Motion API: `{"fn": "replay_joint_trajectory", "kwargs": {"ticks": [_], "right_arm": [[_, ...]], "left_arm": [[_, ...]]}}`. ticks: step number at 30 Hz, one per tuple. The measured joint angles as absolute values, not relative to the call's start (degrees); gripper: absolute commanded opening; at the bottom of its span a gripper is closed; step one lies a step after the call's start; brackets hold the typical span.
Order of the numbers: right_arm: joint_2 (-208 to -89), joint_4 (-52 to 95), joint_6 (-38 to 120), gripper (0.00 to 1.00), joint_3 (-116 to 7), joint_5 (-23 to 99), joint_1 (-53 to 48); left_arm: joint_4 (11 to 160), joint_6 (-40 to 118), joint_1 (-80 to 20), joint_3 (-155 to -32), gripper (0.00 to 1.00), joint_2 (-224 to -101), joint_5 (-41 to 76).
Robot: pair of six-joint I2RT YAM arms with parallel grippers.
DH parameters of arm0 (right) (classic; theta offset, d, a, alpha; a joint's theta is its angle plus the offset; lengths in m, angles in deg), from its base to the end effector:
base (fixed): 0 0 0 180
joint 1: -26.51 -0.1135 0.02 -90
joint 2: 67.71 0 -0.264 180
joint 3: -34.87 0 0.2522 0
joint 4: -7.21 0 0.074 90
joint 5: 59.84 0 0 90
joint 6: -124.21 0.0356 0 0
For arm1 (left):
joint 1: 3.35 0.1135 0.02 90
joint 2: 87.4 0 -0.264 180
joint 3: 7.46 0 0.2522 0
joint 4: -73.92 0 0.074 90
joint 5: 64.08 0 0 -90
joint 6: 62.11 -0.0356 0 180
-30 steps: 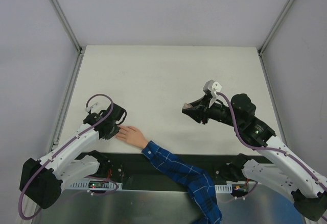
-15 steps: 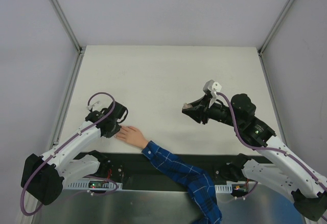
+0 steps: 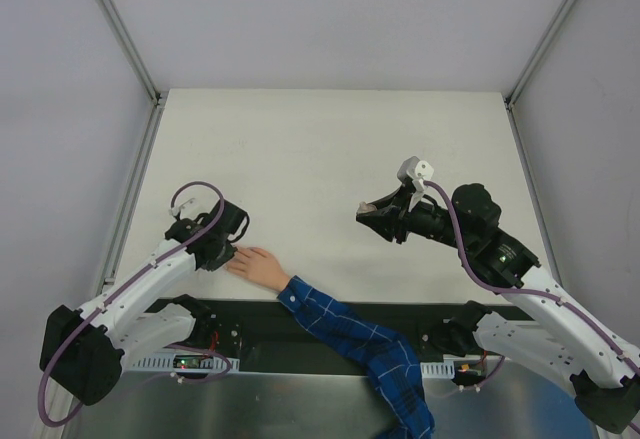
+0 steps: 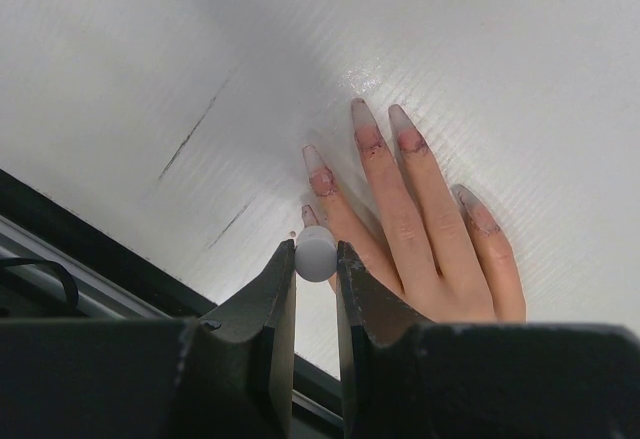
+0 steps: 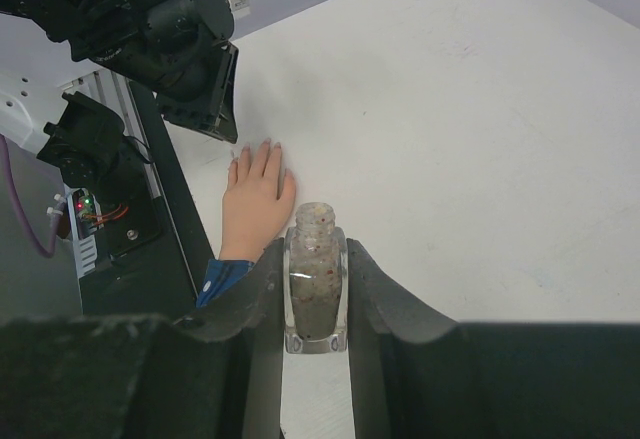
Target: Paint the nails
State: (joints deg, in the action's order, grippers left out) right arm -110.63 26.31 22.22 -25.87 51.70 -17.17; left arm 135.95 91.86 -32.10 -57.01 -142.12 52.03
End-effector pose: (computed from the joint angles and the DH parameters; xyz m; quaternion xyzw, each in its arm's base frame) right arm 0.1167 0.1295 0.3681 -0.4435 0.5601 0.3161 0.6243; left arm 0.1476 -0.0631 0.2086 -0.3315 0.8967 0.0135 0.2931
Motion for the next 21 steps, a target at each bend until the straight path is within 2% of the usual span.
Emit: {"fn": "replay_joint_trajectory", "kwargs": {"ticks": [21], "right_arm": [[-110.6, 26.3, 22.2, 0.00, -25.9, 51.7, -17.1]], "left_arm": [[135.6, 91.4, -32.1, -58.4, 0.00, -142.8, 50.5]]}}
